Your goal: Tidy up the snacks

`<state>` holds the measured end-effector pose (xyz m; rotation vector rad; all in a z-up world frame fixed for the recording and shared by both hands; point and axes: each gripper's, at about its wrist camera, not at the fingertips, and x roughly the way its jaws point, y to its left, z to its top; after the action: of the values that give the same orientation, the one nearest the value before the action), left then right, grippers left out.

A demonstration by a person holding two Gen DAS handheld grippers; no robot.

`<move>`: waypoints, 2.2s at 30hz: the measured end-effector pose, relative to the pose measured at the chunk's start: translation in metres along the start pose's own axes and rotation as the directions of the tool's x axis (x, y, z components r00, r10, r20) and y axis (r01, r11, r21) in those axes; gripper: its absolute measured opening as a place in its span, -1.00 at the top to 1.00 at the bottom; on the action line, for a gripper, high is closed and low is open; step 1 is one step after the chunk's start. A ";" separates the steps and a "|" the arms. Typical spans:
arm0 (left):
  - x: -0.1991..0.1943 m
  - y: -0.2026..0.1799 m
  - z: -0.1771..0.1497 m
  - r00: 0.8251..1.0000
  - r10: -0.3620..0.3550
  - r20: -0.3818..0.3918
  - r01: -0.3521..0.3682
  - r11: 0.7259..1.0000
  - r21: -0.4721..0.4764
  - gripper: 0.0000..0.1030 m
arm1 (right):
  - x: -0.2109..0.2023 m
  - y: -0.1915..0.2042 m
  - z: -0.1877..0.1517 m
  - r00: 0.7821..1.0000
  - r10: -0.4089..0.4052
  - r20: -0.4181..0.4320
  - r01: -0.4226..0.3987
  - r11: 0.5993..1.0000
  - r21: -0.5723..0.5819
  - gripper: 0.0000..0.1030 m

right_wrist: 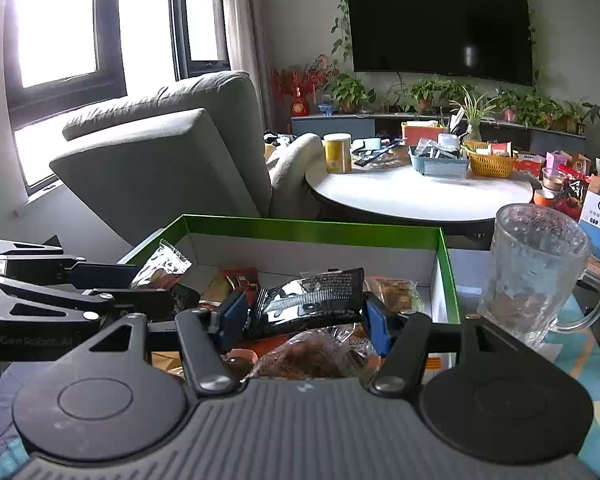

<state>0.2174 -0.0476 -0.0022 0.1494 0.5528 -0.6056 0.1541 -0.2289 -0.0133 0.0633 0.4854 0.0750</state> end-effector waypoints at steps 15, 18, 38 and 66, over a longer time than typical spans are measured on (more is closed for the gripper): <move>-0.017 -0.014 -0.007 0.997 0.070 0.026 -0.071 0.997 0.010 -0.13 | -0.011 -0.002 -0.002 1.000 0.019 -0.013 -0.019 0.998 0.056 0.08; -0.027 -0.019 -0.009 0.995 0.082 0.047 -0.082 0.997 -0.005 -0.18 | -0.021 -0.001 -0.002 1.000 0.016 0.003 -0.016 0.998 0.062 0.08; -0.106 -0.068 -0.047 0.954 0.279 0.108 -0.269 0.958 -0.099 -0.32 | -0.107 0.007 -0.036 0.999 -0.007 0.045 0.000 0.990 0.141 0.08; -0.152 -0.099 -0.068 0.933 0.342 0.113 -0.331 0.938 -0.105 -0.32 | -0.162 0.032 -0.051 0.993 -0.040 0.113 0.031 0.996 0.080 0.08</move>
<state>0.0258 -0.0330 0.0244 0.1208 0.4127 -0.2542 -0.0145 -0.2091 0.0196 0.1352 0.3740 0.0175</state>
